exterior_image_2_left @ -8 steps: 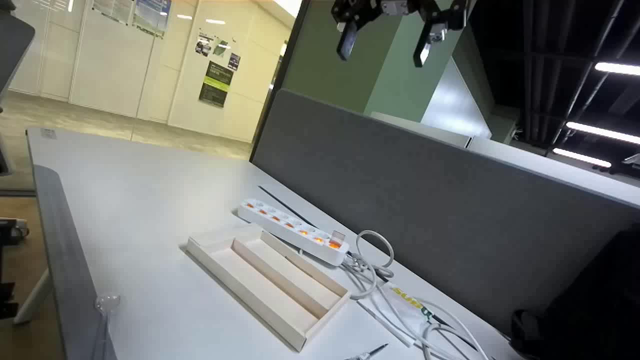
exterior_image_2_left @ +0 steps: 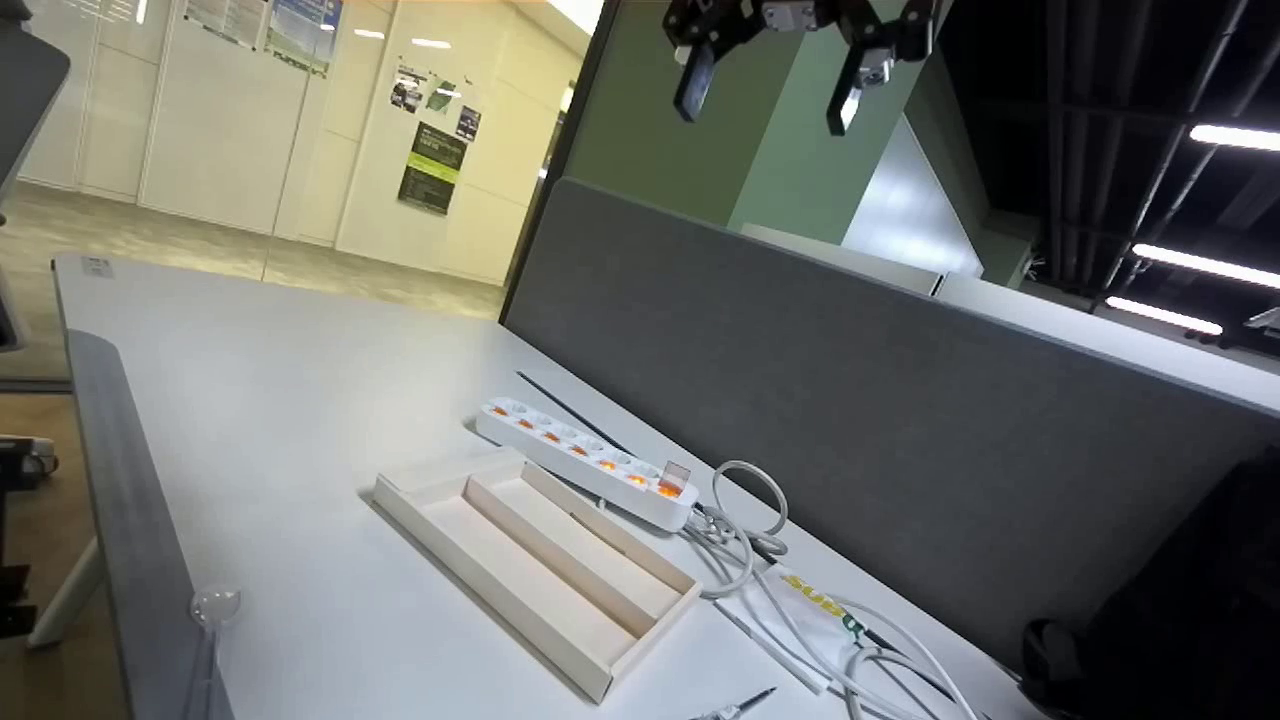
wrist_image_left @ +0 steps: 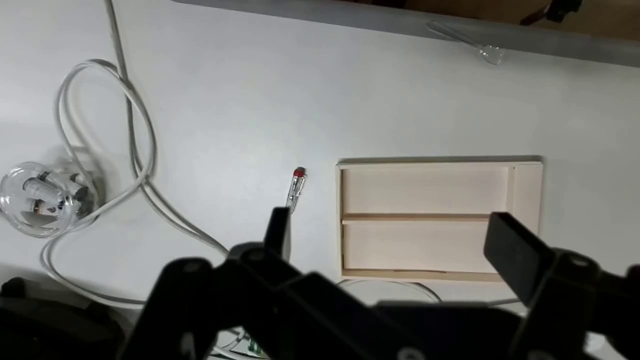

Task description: Move the black thing slightly to the left

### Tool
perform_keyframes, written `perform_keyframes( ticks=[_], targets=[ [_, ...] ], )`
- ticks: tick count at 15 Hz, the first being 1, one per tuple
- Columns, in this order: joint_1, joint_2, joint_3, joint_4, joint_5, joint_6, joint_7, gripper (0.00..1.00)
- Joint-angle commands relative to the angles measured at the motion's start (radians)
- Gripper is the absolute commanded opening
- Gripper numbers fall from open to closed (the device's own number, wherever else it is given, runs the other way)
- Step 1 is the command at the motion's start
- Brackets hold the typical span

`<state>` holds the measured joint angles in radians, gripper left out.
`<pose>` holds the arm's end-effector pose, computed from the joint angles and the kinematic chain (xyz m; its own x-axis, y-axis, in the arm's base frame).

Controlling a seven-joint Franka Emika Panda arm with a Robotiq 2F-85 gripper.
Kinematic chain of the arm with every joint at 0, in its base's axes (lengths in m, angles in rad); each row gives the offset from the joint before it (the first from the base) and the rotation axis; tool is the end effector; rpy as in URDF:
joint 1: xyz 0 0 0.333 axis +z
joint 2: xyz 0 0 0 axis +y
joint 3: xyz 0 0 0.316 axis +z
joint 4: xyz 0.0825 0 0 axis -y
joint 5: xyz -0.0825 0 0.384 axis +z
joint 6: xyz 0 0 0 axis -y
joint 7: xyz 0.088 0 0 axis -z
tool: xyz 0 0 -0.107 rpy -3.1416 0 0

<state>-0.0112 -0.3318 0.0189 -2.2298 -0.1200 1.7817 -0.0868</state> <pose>0.4405 -0.0064 0.4975 0.9849 0.1168 -0.1276 0.1310 -0.9854 0.1088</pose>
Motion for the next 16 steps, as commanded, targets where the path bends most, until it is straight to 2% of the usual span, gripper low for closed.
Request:
perform_keyframes(
  ticks=[1,4,8,12,16],
  targets=[
    [0.008,0.001,-0.007,0.002,-0.002,-0.003,0.002,1.0],
    [0.008,0.001,-0.007,0.002,-0.002,-0.003,0.002,1.0],
    [-0.025,0.026,-0.03,-0.064,-0.009,0.183,0.066,1.0],
    [-0.058,0.111,-0.067,-0.123,0.011,0.389,0.079,1.0],
    [-0.071,0.232,-0.099,-0.135,0.081,0.486,0.053,1.0]
  ],
)
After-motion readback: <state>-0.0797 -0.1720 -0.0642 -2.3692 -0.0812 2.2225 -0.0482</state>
